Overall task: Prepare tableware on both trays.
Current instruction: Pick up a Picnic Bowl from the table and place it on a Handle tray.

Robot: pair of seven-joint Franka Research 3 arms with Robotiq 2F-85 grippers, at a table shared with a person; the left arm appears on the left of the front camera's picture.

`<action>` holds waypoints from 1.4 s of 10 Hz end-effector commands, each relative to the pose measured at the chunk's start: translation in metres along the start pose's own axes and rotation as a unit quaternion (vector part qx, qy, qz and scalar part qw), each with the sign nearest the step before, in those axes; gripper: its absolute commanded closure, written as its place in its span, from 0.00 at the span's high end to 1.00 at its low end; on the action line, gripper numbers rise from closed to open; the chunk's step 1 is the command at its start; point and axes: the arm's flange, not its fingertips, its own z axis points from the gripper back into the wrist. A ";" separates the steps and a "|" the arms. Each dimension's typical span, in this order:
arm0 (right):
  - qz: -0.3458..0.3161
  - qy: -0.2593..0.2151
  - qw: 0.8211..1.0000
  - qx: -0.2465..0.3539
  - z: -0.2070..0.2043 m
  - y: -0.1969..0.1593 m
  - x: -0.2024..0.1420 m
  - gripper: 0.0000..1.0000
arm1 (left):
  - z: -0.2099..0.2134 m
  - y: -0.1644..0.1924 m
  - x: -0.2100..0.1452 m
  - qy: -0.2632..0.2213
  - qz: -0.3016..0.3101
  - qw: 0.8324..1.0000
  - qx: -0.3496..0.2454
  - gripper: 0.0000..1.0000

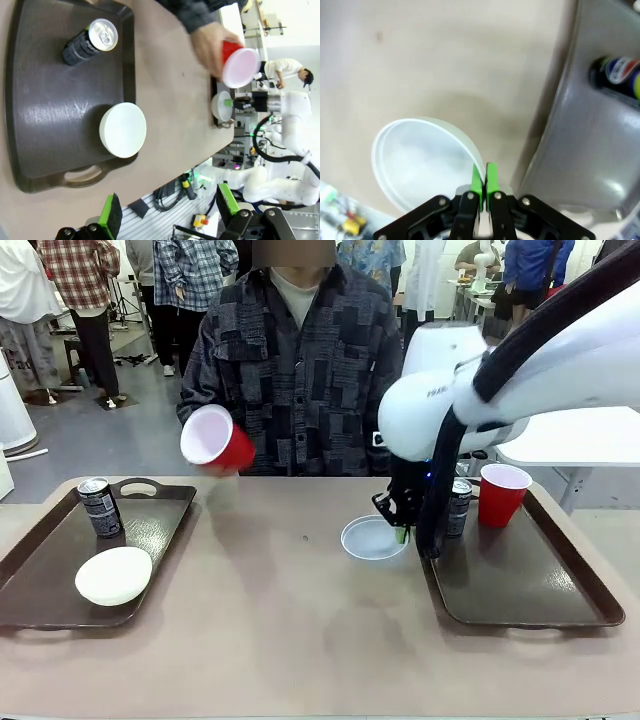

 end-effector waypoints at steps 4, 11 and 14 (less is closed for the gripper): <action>-0.028 -0.035 0.995 0.090 0.062 -0.066 -0.056 0.00 | 0.002 0.000 0.001 -0.003 -0.008 1.000 -0.011 1.00; -0.118 -0.037 0.988 0.097 0.071 -0.187 -0.055 0.00 | 0.002 0.000 0.001 -0.003 -0.008 1.000 -0.011 1.00; -0.081 -0.017 0.991 0.101 0.070 -0.177 -0.066 0.00 | 0.002 0.000 0.001 -0.003 -0.008 1.000 -0.011 1.00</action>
